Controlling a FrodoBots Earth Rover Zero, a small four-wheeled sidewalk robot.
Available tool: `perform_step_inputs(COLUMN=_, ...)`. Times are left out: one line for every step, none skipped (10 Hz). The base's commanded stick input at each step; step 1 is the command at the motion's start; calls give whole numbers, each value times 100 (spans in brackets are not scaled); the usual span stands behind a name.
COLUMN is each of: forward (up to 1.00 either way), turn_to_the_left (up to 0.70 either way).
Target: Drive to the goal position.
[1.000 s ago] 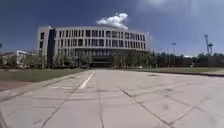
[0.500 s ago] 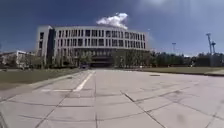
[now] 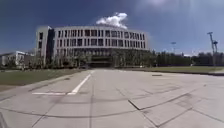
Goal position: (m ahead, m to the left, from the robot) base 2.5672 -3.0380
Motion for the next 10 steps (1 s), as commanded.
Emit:
perform_step_inputs(forward=70, turn_to_the_left=3)
perform_step_inputs(forward=70, turn_to_the_left=3)
perform_step_inputs(forward=70, turn_to_the_left=3)
perform_step_inputs(forward=70, turn_to_the_left=3)
perform_step_inputs(forward=70, turn_to_the_left=3)
perform_step_inputs(forward=70, turn_to_the_left=3)
perform_step_inputs(forward=70, turn_to_the_left=3)
perform_step_inputs(forward=70, turn_to_the_left=3)
perform_step_inputs(forward=70, turn_to_the_left=3)
perform_step_inputs(forward=70, turn_to_the_left=3)
